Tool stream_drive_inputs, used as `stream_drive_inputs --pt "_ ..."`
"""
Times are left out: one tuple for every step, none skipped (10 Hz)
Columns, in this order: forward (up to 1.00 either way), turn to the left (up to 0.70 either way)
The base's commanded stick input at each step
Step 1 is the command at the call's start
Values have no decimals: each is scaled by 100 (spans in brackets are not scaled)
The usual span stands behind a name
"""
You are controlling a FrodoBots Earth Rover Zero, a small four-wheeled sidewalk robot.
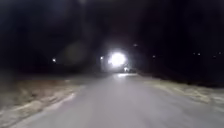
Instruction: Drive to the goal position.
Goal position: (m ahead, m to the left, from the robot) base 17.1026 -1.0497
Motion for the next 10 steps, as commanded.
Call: stream_drive_inputs --pt "100 0" --pt "100 0" --pt "100 0" --pt "100 0" --pt "100 0" --pt "100 0" --pt "100 0" --pt "100 0" --pt "100 0" --pt "100 0"
